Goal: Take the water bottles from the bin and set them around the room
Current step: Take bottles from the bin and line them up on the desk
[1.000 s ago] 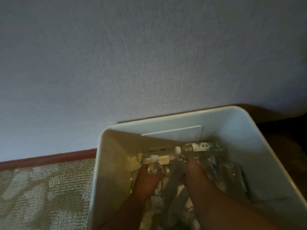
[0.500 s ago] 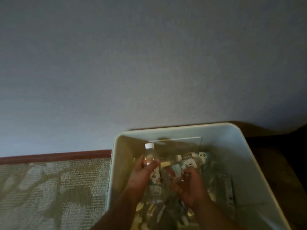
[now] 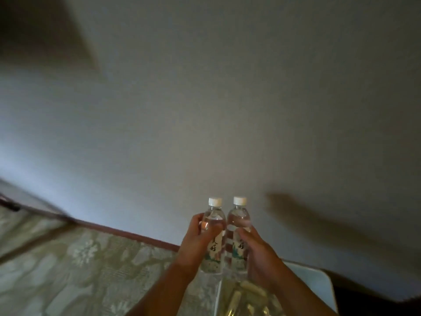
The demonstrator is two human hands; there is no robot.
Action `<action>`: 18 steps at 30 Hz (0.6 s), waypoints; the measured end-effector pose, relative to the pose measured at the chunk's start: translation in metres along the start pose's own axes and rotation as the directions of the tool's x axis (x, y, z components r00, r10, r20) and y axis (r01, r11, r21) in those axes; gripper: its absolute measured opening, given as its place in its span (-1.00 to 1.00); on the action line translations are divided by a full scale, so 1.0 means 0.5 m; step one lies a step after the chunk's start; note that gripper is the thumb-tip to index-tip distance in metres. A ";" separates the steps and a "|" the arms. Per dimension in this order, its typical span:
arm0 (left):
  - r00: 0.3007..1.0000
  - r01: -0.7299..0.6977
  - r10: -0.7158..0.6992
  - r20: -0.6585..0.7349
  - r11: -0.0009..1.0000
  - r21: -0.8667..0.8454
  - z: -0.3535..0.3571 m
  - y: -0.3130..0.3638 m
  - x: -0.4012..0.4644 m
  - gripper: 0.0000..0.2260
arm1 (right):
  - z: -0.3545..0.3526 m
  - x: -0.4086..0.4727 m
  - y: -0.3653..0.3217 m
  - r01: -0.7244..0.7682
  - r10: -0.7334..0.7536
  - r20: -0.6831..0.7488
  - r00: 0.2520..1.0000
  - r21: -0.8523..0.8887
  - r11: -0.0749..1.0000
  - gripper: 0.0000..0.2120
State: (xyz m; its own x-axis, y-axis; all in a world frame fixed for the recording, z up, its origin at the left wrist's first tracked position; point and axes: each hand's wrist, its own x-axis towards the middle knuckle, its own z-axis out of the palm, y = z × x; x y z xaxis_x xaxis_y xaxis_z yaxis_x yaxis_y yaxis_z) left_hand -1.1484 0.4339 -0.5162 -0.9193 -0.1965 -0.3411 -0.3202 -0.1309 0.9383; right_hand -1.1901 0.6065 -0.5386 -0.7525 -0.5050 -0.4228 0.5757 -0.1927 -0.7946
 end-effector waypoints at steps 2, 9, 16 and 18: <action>0.995 -0.081 0.082 -0.056 0.997 0.006 -0.065 0.127 -0.048 -0.50 | 0.115 -0.006 -0.098 0.033 -0.027 0.076 0.997 -0.078 0.996 -0.46; 0.916 -0.286 0.298 -0.268 0.955 0.084 -0.401 0.530 -0.258 -0.53 | 0.622 -0.034 -0.327 0.187 -0.078 0.368 0.927 -0.269 0.945 -0.43; 0.805 -0.364 0.411 -0.428 0.912 0.189 -0.754 0.784 -0.480 -0.50 | 1.118 -0.050 -0.400 0.408 -0.135 0.680 0.721 -0.258 0.876 -0.08; 0.755 -0.376 0.426 -0.498 0.904 0.204 -0.844 0.828 -0.535 -0.50 | 1.238 -0.058 -0.409 0.460 -0.116 0.766 0.633 -0.252 0.851 -0.06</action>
State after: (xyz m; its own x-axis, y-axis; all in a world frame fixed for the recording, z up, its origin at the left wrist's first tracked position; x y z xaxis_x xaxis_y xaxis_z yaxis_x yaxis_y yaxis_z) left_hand -0.9384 0.0222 -0.0606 -0.7167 -0.6880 0.1138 0.0093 0.1537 0.9881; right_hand -1.0883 0.1398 -0.0941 -0.2977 -0.9415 0.1581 0.0635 -0.1848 -0.9807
